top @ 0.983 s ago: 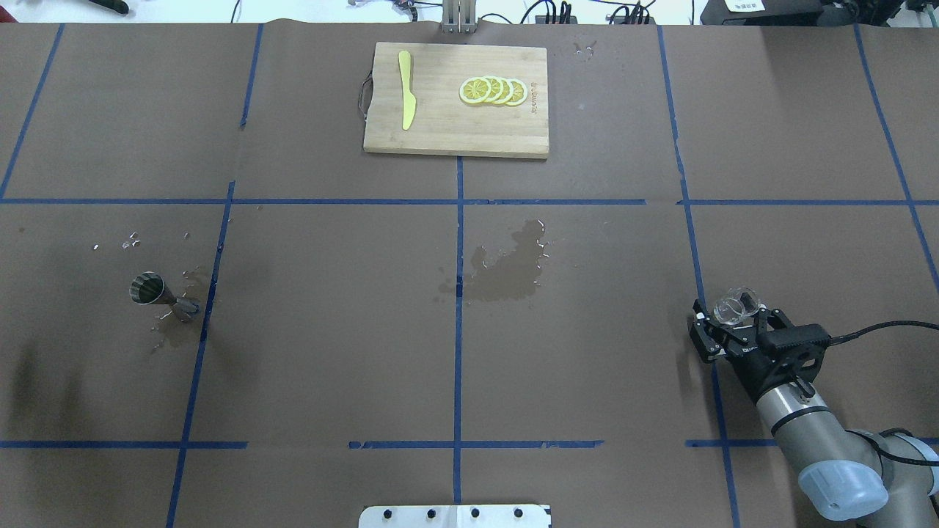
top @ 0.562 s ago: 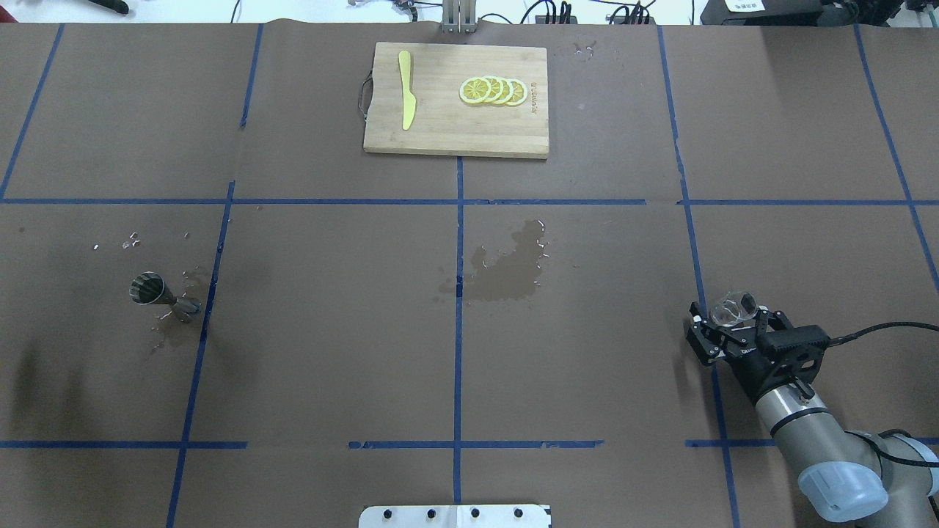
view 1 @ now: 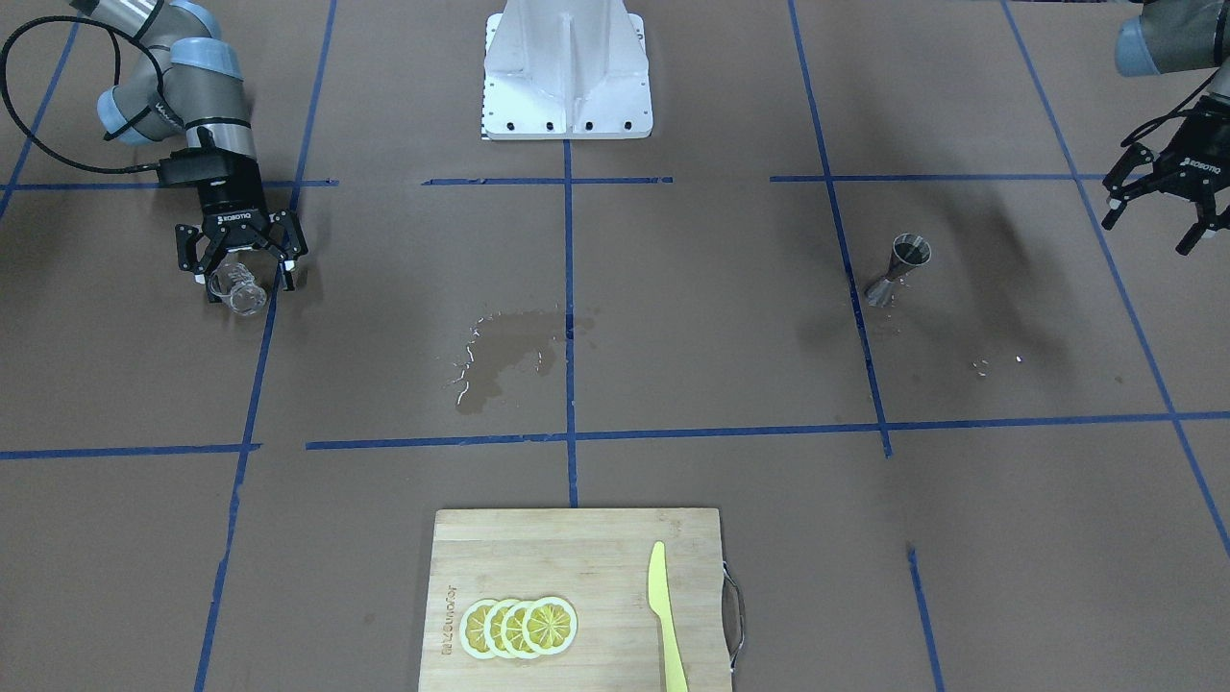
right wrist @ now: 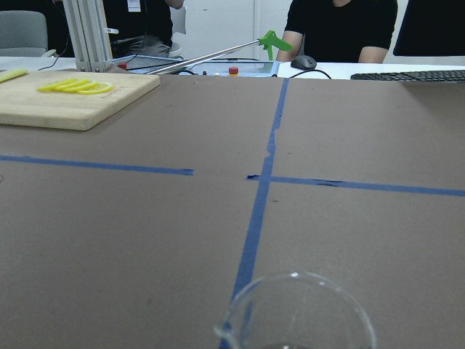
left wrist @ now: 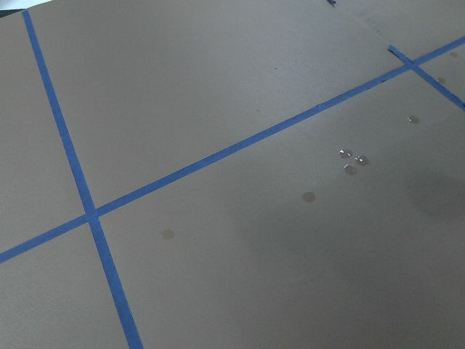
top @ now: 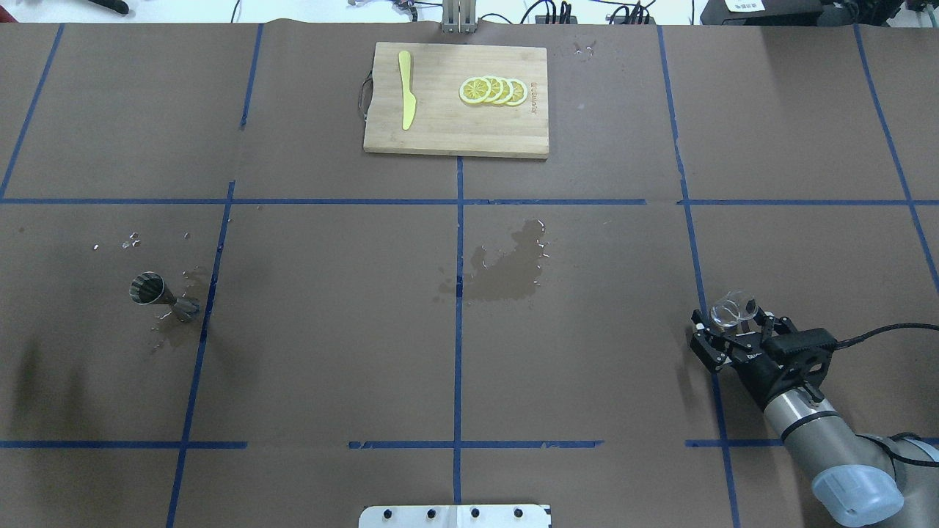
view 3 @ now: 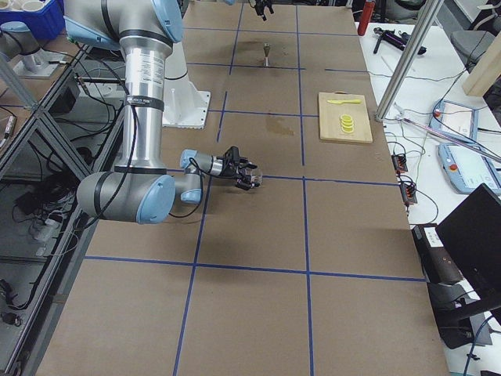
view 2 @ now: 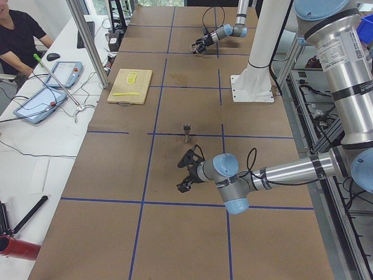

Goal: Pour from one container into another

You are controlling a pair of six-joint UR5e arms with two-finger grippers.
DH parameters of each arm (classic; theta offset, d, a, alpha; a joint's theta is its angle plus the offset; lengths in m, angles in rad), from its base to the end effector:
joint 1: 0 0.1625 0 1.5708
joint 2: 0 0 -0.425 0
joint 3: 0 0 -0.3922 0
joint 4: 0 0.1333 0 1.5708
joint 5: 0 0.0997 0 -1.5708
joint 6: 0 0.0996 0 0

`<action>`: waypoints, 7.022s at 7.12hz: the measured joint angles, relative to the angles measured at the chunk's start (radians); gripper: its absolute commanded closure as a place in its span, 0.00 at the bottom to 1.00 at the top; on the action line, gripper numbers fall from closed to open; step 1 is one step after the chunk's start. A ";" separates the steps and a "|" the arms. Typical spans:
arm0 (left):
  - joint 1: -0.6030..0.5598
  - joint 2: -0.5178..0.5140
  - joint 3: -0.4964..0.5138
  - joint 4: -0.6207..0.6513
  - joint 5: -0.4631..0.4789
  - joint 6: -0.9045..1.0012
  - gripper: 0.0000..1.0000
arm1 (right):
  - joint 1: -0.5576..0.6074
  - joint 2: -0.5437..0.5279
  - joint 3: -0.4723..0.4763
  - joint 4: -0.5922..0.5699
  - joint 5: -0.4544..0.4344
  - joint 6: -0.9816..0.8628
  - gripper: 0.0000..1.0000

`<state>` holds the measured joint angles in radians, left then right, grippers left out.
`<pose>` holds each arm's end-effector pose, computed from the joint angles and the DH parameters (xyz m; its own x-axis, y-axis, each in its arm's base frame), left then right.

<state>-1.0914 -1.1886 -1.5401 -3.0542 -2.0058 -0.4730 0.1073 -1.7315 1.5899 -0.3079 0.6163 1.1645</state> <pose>0.0702 -0.3330 0.6701 0.6653 0.4705 -0.5797 0.0919 0.7189 0.6890 -0.3901 -0.2578 0.5726 0.7101 -0.1533 0.6872 -0.5574 0.4740 0.6817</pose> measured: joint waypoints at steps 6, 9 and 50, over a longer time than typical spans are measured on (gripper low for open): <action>-0.001 0.001 0.003 0.001 0.000 0.000 0.00 | 0.006 -0.273 0.237 0.030 0.320 0.012 0.00; -0.001 0.007 0.019 0.000 -0.003 0.004 0.00 | 0.164 -0.364 0.254 0.030 0.629 -0.001 0.00; -0.432 -0.121 -0.217 1.265 -0.467 0.466 0.00 | 1.354 0.012 0.157 -1.199 1.648 -1.051 0.00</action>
<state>-1.5237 -1.3096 -1.7569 -1.7894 -2.4730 -0.0066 1.4615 -1.7200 1.7474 -1.5072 2.2639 0.1132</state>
